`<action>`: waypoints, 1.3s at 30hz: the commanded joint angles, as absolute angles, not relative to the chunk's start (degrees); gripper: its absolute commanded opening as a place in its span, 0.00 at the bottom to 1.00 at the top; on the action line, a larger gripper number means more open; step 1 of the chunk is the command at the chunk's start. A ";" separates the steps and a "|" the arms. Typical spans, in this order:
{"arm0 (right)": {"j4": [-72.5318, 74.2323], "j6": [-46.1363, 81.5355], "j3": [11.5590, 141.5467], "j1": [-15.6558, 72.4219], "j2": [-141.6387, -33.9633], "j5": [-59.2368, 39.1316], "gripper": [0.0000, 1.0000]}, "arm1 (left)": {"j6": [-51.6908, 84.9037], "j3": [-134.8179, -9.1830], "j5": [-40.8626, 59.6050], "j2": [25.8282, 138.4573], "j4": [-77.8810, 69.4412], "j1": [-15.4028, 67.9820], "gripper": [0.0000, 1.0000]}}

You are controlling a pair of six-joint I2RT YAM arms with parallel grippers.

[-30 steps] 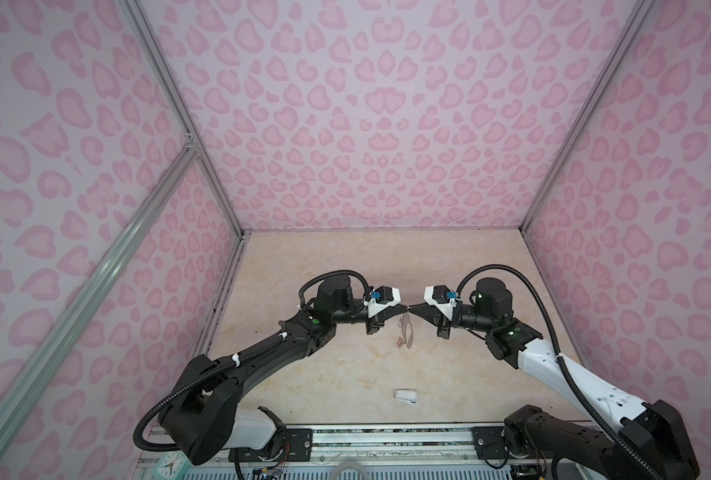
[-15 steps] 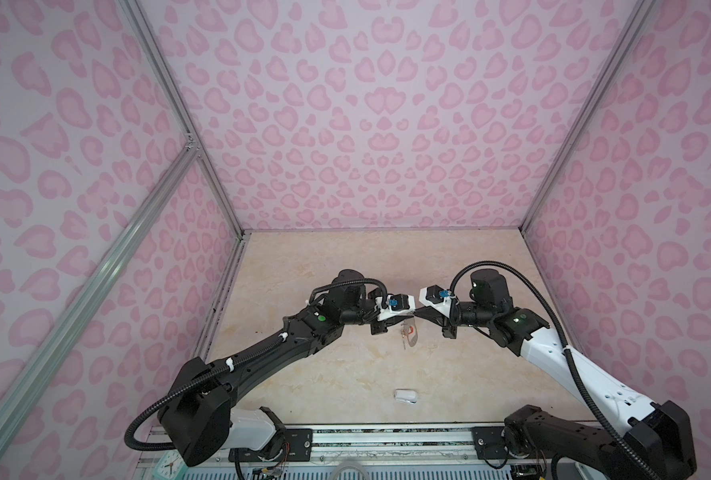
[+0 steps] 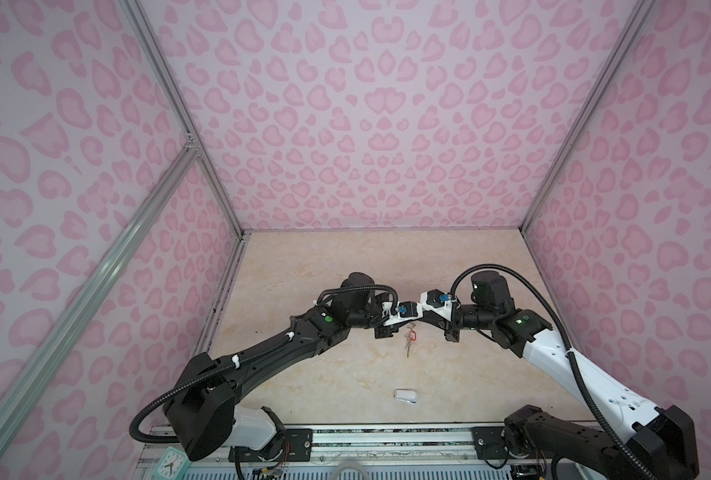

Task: Put the keys on the keyring

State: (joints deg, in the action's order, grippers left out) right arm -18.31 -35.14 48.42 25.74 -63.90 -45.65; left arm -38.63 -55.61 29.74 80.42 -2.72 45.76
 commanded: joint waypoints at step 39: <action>14.76 -15.65 34.85 23.40 -55.81 -50.94 0.16 | -16.97 -47.48 41.86 80.30 -33.93 42.01 0.03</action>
State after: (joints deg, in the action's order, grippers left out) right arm 12.10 -17.12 34.87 23.24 -55.96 -48.73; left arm -17.02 -47.90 41.98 80.18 -31.68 42.00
